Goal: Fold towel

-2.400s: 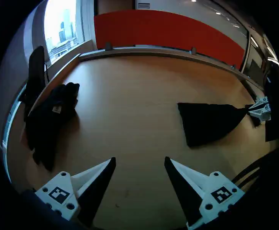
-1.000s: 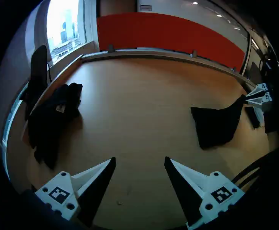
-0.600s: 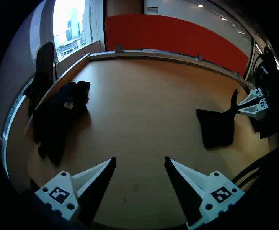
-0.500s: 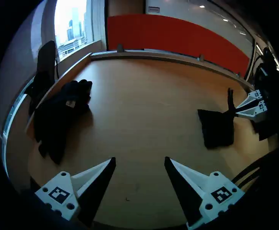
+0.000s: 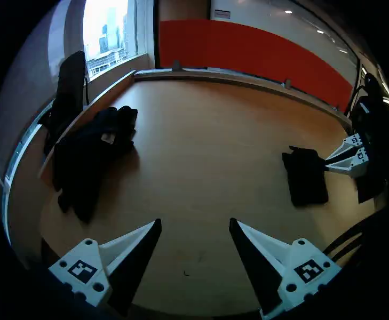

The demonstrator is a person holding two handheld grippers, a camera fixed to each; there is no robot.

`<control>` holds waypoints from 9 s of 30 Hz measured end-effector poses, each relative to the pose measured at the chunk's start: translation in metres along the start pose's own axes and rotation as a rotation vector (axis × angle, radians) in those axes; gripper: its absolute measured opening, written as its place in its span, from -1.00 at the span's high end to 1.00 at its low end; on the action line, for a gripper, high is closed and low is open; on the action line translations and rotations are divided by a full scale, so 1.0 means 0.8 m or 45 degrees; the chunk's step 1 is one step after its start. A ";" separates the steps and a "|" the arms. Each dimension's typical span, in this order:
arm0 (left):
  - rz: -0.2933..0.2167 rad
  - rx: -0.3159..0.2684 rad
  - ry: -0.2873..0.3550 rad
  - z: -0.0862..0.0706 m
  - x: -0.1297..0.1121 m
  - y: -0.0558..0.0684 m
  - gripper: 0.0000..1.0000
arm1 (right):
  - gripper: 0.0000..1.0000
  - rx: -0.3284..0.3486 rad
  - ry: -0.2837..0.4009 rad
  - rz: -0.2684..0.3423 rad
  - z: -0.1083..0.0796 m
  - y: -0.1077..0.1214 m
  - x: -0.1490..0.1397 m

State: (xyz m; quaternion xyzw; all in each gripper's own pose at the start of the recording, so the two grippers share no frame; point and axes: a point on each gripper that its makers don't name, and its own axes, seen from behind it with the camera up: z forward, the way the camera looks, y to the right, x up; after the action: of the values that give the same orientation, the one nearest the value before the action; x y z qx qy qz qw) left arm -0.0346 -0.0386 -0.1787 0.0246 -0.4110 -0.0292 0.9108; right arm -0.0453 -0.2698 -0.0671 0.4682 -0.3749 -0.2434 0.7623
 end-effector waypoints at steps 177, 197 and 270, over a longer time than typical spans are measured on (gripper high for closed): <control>0.109 -0.063 0.064 0.002 0.058 0.086 -0.88 | 0.88 -0.540 0.016 0.332 -0.316 0.312 -0.164; 0.130 -0.042 0.045 0.004 0.061 0.105 -0.88 | 0.87 -0.619 -0.065 0.429 -0.354 0.406 -0.229; 0.202 -0.061 0.012 0.010 0.057 0.141 -0.88 | 0.87 -0.601 -0.508 0.769 -0.373 0.283 -0.531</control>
State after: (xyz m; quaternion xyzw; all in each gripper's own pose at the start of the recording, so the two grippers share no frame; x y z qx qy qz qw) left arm -0.0068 0.0699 -0.1317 -0.0298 -0.4064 0.0333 0.9126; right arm -0.0576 0.2959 -0.0936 0.0939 -0.5692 -0.1741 0.7980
